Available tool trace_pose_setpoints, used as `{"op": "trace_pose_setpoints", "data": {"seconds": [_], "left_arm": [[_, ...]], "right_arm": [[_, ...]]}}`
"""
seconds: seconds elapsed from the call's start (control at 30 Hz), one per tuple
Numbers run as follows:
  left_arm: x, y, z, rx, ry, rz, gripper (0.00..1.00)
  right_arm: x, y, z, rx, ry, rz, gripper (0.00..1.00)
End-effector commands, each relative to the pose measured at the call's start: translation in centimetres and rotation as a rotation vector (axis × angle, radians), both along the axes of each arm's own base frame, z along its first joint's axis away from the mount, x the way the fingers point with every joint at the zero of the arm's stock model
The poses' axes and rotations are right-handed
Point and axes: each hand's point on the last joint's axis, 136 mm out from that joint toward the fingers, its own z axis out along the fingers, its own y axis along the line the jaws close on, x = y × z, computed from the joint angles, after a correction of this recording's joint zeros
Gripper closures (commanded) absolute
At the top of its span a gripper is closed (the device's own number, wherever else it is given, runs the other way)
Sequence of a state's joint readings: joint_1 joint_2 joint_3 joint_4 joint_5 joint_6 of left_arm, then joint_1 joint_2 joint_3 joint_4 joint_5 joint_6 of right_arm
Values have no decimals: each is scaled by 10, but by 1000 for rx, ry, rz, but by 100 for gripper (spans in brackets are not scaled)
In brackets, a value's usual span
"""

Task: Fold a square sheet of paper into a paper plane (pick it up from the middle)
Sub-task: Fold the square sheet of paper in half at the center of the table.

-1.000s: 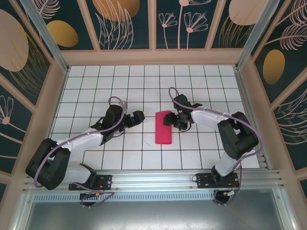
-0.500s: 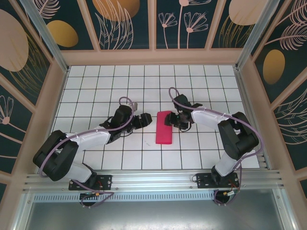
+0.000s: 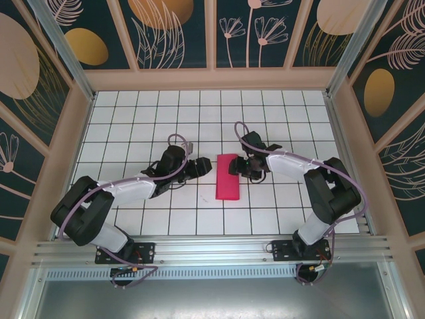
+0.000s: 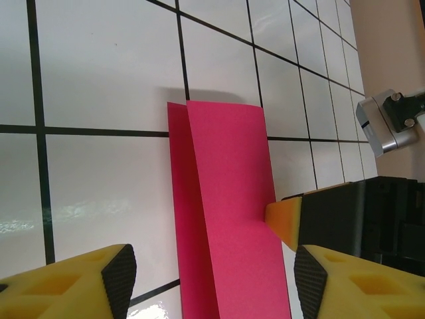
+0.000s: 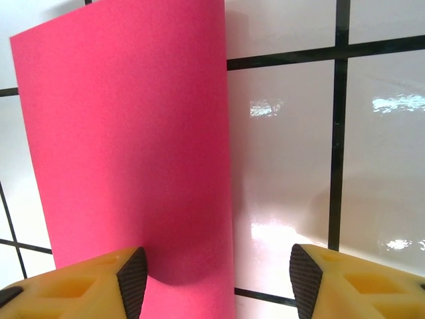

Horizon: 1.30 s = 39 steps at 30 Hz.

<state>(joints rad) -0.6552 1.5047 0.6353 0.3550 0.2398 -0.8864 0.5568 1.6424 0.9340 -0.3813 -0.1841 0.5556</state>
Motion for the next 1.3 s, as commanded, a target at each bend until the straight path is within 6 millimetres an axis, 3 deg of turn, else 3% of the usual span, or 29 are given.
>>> {"op": "trace_pose_setpoints", "data": {"seconds": [0.0,0.4,0.9,1.27], "left_arm": [[5,-12,12,-44,-21,-16,34],[7,-15,10,-47,-14,-17,45],[6,-16,5,-45,-4,-24,47],[6,-17,5,-50,-1,-27,48]], "right_arm": [[-1,0,-8,-1,27,-4,39],[2,4,-10,40,42,-78,41],[-5,4,-17,3,50,21,42],[0,-1,-28,-30,62,-31,41]]}}
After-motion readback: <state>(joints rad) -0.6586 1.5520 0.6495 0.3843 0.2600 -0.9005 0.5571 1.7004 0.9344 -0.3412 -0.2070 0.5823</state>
